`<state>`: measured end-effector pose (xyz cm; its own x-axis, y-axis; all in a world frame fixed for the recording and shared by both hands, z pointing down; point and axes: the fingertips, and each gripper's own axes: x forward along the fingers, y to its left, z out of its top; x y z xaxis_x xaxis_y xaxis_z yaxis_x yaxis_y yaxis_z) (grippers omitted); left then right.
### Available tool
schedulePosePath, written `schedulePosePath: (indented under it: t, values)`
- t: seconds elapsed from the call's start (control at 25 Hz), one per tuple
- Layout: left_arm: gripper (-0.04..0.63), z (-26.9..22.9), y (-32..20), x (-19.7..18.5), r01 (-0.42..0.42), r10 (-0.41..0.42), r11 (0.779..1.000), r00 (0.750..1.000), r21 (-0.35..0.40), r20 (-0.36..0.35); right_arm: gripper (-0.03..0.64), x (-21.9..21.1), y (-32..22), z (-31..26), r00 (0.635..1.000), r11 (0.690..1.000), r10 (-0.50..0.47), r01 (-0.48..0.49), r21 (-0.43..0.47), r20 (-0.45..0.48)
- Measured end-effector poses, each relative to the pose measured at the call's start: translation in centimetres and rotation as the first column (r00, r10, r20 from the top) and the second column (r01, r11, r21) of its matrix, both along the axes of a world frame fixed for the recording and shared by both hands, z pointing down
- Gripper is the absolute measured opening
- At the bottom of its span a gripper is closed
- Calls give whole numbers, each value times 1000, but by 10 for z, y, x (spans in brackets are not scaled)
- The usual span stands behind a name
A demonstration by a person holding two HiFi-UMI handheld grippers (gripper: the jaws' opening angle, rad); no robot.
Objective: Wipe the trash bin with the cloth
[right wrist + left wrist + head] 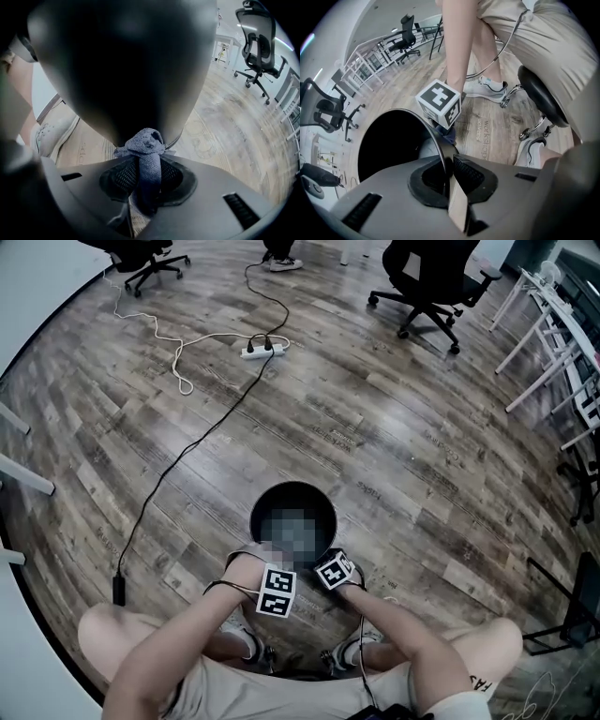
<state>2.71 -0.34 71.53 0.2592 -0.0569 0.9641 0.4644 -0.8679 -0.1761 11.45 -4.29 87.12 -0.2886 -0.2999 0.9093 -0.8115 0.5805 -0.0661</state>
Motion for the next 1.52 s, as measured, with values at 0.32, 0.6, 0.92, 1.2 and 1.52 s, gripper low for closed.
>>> schedulePosePath:
  t: [0.32,0.6,0.92,1.2,1.52]
  values:
    - [44,1,-1,10,104,-104,995,995,4,5,83,4,-3,19,999,999,45,-45,-9,1]
    - [56,-2,4,12,109,-109,994,994,-18,-15,83,10,36,-11,997,989,-59,50,-136,-59]
    - [136,-11,-7,3,61,-61,998,998,-7,-21,83,13,46,-106,999,994,-19,23,-110,43]
    - [155,1,-14,-15,101,-100,995,994,-18,34,83,10,27,-183,998,998,-49,50,-25,40]
    - [65,4,-5,-12,7,-8,1000,998,24,58,83,-10,2,-200,999,1000,10,-9,-24,48]
